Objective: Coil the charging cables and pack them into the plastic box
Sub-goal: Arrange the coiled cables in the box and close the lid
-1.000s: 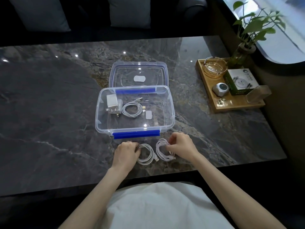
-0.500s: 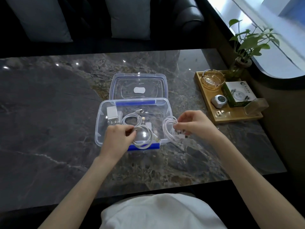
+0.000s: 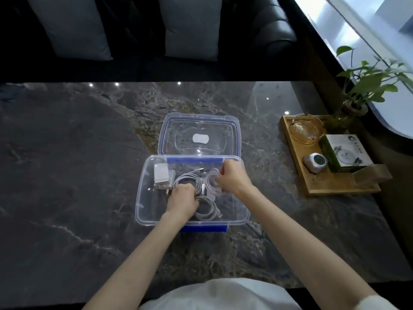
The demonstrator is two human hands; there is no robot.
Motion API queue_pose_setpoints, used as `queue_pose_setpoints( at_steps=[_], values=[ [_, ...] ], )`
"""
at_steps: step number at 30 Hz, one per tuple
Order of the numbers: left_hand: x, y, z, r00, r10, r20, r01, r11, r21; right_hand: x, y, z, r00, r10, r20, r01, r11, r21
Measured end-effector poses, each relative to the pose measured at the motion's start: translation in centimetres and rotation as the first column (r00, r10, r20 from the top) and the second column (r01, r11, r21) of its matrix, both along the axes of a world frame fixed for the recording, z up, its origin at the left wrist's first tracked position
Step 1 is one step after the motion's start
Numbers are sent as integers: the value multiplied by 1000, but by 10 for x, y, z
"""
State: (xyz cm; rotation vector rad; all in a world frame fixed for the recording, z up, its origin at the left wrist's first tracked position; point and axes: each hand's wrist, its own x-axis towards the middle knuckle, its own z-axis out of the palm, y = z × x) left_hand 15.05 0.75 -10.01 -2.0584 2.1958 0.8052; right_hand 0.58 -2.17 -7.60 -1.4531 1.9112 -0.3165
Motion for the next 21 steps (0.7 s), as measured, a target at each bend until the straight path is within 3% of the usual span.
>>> queue_pose_setpoints(
  at_steps=[4, 10, 17, 21],
  values=[
    [2, -2, -11, 998, 3, 59, -5, 999, 33, 8, -11, -6, 990, 54, -126, -44, 995, 86],
    [3, -4, -15, 999, 38, -24, -35, 994, 102, 9, -9, -15, 954, 149, -260, -121, 985, 119],
    [12, -9, 3, 999, -33, 6, 32, 997, 77, 4, -11, -8, 942, 231, -243, -200, 969, 146],
    [25, -35, 34, 987, -161, 6, 161, 986, -46, -13, -15, 3, 952, 241, -188, -249, 968, -19]
  ],
)
